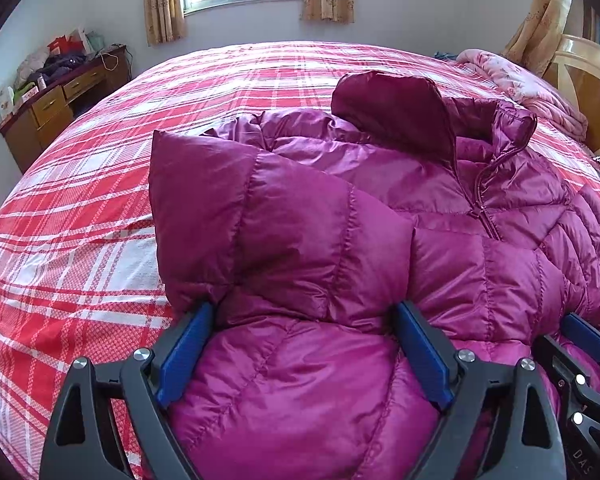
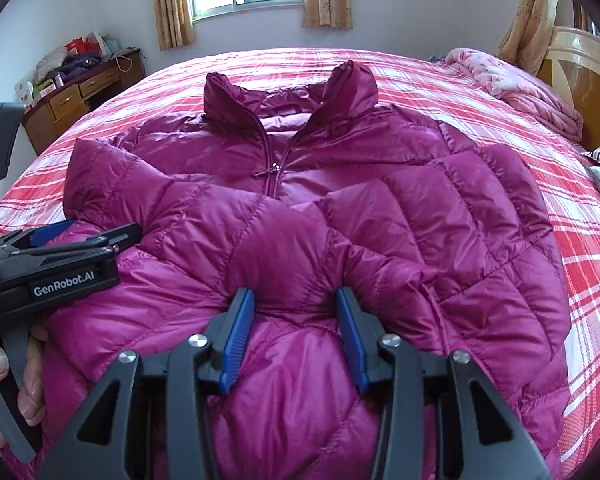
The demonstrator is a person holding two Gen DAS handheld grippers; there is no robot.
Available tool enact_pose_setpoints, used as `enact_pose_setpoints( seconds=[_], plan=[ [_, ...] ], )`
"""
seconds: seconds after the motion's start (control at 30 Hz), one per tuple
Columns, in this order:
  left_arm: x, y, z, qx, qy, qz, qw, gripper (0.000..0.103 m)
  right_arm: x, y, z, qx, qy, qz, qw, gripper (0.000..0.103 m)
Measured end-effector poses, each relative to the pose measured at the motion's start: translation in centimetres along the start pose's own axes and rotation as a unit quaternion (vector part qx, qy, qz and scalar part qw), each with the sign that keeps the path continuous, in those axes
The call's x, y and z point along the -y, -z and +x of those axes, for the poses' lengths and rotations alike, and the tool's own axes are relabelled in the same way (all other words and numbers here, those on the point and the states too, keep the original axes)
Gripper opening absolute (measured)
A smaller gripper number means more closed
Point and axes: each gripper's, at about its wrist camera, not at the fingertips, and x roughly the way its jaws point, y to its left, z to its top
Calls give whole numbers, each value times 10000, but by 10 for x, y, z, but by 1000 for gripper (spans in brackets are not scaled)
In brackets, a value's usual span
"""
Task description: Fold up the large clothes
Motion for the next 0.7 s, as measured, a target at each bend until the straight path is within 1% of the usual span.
enact_pose_setpoints(
  seconds=[0.27, 0.47, 0.63, 0.7],
  plan=[
    [5, 0, 4, -74, -101, 82, 9999, 93, -4, 1, 1, -7, 160, -122, 9998, 46],
    [7, 0, 6, -105, -179, 130, 9997, 94, -4, 1, 1, 3, 195, -147, 9997, 46],
    [5, 0, 5, -78, -132, 97, 9998, 94, -5, 1, 2, 4, 208, -158, 9997, 46],
    [1, 0, 4, -81, -18, 26, 10000, 94, -5, 0, 1, -12, 184, -155, 9997, 46]
  ],
)
